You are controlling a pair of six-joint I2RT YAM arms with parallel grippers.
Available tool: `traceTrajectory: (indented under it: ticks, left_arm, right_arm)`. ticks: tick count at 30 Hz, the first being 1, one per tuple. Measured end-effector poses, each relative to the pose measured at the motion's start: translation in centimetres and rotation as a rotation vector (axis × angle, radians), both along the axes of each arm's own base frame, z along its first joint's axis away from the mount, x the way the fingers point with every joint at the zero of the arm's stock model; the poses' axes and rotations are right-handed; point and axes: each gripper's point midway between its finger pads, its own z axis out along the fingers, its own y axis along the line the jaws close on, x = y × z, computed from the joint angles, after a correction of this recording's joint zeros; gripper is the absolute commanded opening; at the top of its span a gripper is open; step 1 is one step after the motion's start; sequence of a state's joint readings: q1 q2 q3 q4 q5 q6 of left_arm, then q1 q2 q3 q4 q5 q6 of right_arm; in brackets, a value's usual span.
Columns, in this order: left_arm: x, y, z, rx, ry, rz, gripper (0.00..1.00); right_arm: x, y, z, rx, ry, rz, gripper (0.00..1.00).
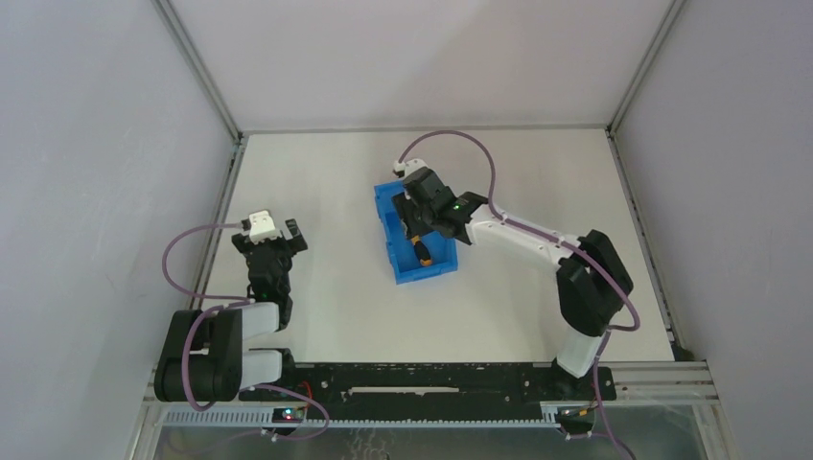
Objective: Put the screwdriver in the bin
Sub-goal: Place the screwdriver in the bin, then reset both arms
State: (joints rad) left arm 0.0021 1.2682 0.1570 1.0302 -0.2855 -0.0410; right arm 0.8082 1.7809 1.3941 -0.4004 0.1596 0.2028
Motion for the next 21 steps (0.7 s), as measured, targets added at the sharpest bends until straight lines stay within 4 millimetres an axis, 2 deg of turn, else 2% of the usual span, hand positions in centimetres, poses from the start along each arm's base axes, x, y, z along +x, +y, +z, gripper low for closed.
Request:
traceTrajectory:
  ticks: [4, 11, 16, 19, 21]
  left_arm:
    - [0.0, 0.0, 0.0, 0.0, 0.0, 0.0, 1.0]
    - [0.0, 0.0, 0.0, 0.0, 0.0, 0.0, 1.0]
    - [0.0, 0.0, 0.0, 0.0, -0.001, 0.0, 1.0]
    - [0.0, 0.0, 0.0, 0.0, -0.001, 0.0, 1.0]
    - [0.0, 0.0, 0.0, 0.0, -0.001, 0.0, 1.0]
  right_arm:
    - [-0.1, -0.3, 2.4, 0.025, -0.035, -0.001, 0.6]
    - [0.3, -0.3, 5.2, 0.019, -0.071, 0.004, 0.6]
    - [0.9, 0.0, 8.9, 0.025, -0.121, 0.011, 0.6]
    - [1.5, 0.3, 11.9, 0.051, -0.169, 0.015, 0.67]
    - [1.7, 0.4, 14.0, 0.067, -0.202, 0.017, 0.8]
